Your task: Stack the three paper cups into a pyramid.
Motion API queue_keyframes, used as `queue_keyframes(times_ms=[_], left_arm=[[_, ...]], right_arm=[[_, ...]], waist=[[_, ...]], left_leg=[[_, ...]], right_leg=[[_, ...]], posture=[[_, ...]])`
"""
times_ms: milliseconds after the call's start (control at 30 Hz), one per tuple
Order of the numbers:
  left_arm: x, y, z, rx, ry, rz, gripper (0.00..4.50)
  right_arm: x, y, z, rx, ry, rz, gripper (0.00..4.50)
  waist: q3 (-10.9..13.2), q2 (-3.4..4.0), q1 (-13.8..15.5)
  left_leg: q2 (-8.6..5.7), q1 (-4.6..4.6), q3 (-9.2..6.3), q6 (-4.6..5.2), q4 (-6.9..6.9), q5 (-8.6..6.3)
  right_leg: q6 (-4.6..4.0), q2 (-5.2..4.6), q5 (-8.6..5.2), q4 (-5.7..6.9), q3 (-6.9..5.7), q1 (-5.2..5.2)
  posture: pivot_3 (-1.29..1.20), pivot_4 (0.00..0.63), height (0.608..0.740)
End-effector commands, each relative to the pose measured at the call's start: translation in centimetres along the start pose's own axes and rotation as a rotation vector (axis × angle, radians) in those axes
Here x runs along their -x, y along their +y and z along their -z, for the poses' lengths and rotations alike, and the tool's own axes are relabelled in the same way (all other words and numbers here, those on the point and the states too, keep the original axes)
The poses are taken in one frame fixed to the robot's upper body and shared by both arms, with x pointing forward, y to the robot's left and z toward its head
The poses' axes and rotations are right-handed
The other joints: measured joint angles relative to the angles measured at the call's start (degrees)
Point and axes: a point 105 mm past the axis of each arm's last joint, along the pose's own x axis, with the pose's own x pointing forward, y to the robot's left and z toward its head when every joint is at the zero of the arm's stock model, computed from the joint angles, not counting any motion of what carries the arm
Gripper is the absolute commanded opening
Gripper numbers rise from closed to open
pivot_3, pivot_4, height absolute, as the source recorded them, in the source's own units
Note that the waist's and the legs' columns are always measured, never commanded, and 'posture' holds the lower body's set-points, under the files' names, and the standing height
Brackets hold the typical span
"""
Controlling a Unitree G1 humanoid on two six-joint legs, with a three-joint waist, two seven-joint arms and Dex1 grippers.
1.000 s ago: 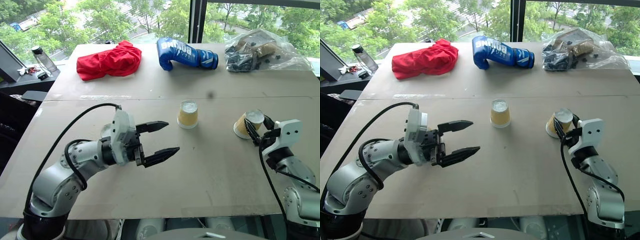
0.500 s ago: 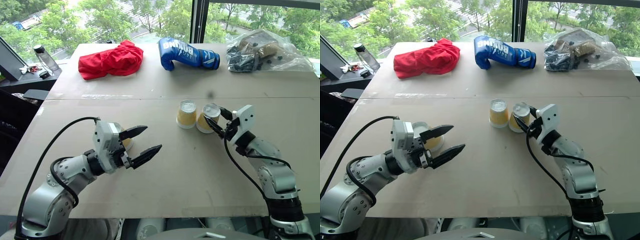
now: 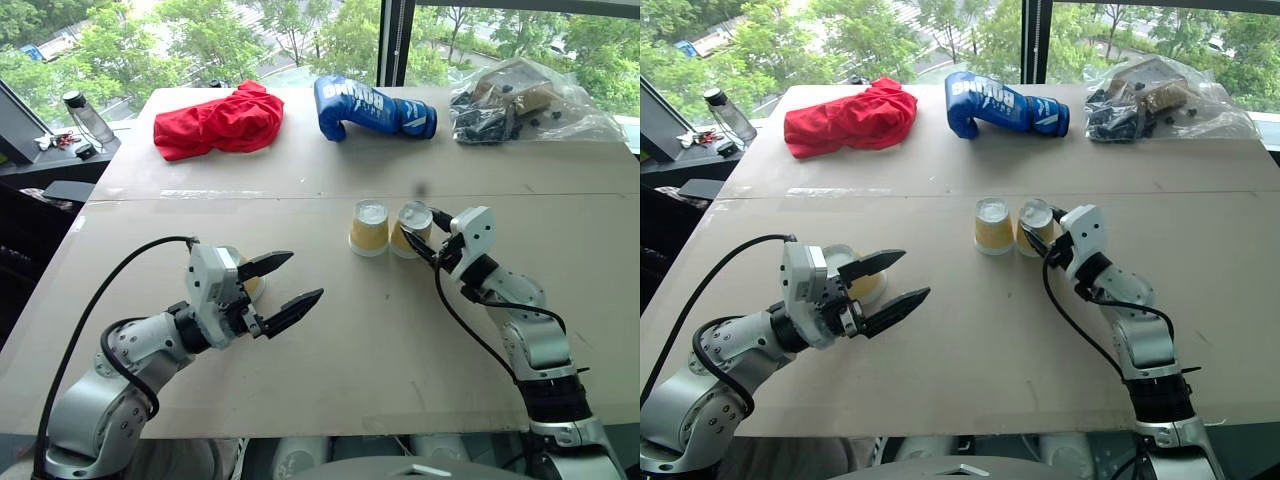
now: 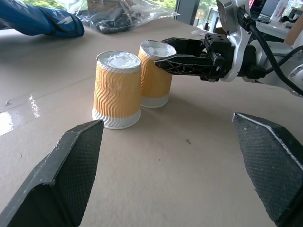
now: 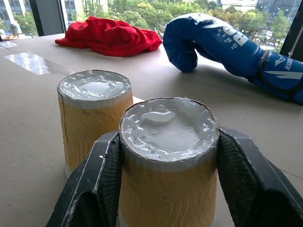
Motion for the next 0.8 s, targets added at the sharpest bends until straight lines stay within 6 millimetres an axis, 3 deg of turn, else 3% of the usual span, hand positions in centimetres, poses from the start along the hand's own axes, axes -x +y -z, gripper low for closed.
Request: queue_keyframes(times_ms=[33, 167, 200, 433, 567, 700, 800], left_arm=[[-0.2, -0.6, -0.9, -0.039, -0.03, 0.026, 4.5], [-0.2, -0.5, -1.1, -0.047, -0.038, 0.016, 4.5], [-0.2, -0.3, -1.3, -0.06, -0.053, -0.002, 4.5], [0.2, -0.8, -3.8, -0.135, -0.208, -0.16, 4.5], [2.0, 0.7, -4.8, -0.202, -0.282, -0.47, 4.5], [5.4, 3.4, -2.0, -0.214, -0.217, -0.844, 4.5], [6.6, 3.9, -0.5, -0.149, -0.194, -0.976, 4.5]], right_arm=[[-0.1, 0.6, -0.6, -0.002, -0.022, -0.028, 2.59], [0.2, 0.5, -0.6, -0.016, -0.021, -0.027, 4.33], [0.4, 0.3, -0.9, -0.009, -0.044, -0.028, 4.43], [2.1, -1.0, -1.2, 0.034, -0.036, -0.021, 4.43], [4.5, -0.9, -2.5, -0.026, -0.072, -0.137, 4.43], [7.8, -0.6, -3.0, 0.008, -0.083, -0.27, 4.43], [10.3, 0.9, -3.3, 0.057, -0.094, -0.447, 4.43]], waist=[[0.0, 0.0, 0.0], [0.0, 0.0, 0.0], [0.0, 0.0, 0.0], [0.0, -0.02, 0.1], [0.0, -0.03, 0.2], [0.0, -0.05, 0.2], [0.0, -0.1, 0.4]], left_leg=[[0.0, 0.0, 0.0, 0.0, 0.0, 0.0], [0.0, 0.0, 0.0, 0.0, 0.0, 0.0], [0.0, 0.0, 0.0, 0.0, 0.0, 0.0], [0.0, -0.02, 0.0, 0.0, 0.01, 0.0], [0.0, -0.08, 0.01, 0.01, 0.01, -0.01], [0.01, 0.05, 0.0, 0.03, 0.05, -0.02], [-0.02, 0.07, -0.02, 0.04, 0.11, -0.02]], right_leg=[[0.0, 0.0, 0.0, 0.0, 0.0, 0.0], [0.0, 0.0, 0.0, 0.0, -0.01, 0.0], [0.0, -0.01, 0.0, 0.0, -0.01, 0.0], [0.0, -0.03, 0.0, -0.03, 0.0, 0.01], [0.01, -0.07, 0.0, -0.07, 0.03, 0.01], [0.01, -0.04, 0.0, -0.05, 0.02, 0.15], [0.01, -0.04, 0.0, -0.14, -0.05, 0.26]], posture=[[0.0, 0.15, 0.74], [0.0, 0.15, 0.74], [0.0, 0.15, 0.74], [0.0, 0.15, 0.74], [0.0, 0.15, 0.74], [0.0, 0.15, 0.74], [0.0, 0.15, 0.74]])
